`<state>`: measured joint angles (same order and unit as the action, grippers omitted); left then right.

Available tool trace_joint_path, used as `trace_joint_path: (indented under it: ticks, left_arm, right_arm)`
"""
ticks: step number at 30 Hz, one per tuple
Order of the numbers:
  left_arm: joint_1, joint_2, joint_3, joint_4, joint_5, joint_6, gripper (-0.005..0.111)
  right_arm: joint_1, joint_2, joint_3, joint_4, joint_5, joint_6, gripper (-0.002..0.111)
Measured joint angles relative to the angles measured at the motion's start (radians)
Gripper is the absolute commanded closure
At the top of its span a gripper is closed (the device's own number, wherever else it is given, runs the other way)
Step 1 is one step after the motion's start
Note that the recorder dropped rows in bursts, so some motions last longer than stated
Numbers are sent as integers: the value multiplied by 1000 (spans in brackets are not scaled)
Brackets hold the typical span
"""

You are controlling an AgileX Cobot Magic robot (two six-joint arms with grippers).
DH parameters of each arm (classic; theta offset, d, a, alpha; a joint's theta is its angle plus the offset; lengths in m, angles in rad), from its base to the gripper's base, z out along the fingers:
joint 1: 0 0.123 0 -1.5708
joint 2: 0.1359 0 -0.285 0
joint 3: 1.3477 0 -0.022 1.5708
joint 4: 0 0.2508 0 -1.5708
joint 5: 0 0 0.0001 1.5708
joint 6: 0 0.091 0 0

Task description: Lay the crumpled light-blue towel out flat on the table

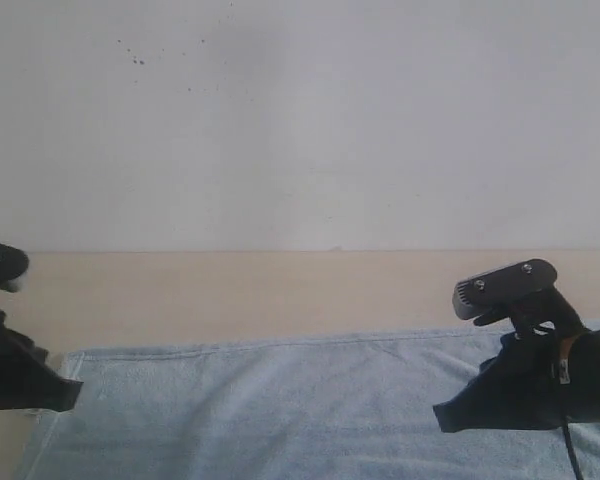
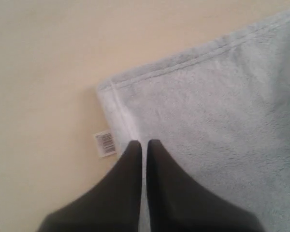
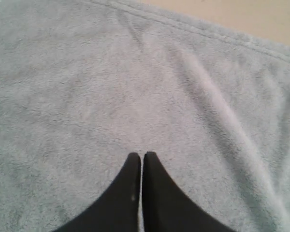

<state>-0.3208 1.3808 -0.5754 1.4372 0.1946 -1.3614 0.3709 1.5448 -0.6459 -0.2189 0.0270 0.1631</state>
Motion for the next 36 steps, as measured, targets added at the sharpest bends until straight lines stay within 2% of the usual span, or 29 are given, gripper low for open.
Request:
trace_joint_path:
  ticks: [6,11,12,13,14,17,19,20,22,24,25,27,29,31,33,36]
  left_arm:
    - [0,-222,79,-26,55,-88,103]
    - [0,-517,90,-28,55,-170,103]
    - [0,-641,91,-28,63,-177,103]
    - [0,-689,95,-28,71,-179,103]
    - [0,-809,105,-31,114,-181,103]
    - [0,-1025,147,-96,275,-171,103]
    - [0,-1187,185,-178,356,-58,103]
    - [0,-1297,203,-258,375,90,103]
    - [0,-1370,210,-423,396,327,103]
    - [0,-1375,212,-670,403,589,103]
    - [0,-1375,228,-881,382,800,103]
    - [0,-1362,273,-1162,295,1120,103]
    - [0,-1348,328,-1279,210,1241,103]
    - [0,-1332,368,-1303,179,1270,103]
    - [0,-1310,422,-1310,162,1258,103]
    - [0,-1298,459,-1270,141,1209,103]
  right_arm:
    - [-72,-176,0,0,11,69,107]
    - [-124,-467,36,0,-44,90,107]
    - [-151,-601,75,0,-77,109,107]
    - [-164,-667,99,0,-87,113,107]
    - [-185,-780,147,0,-80,118,107]
    - [-212,-1004,264,0,34,110,107]
    - [-217,-1167,316,0,90,110,107]
    - [-218,-1256,320,0,127,110,107]
    - [-218,-1355,320,0,226,103,107]
    - [-209,-1393,320,-13,350,107,107]
    - [-202,-1394,326,-26,428,127,107]
    - [-201,-1393,349,-71,449,220,107]
    - [-201,-1386,381,-167,408,383,107]
    - [-201,-1382,418,-287,366,532,107]
    - [-201,-1370,482,-525,362,687,107]
    - [-201,-1354,546,-680,422,892,107]
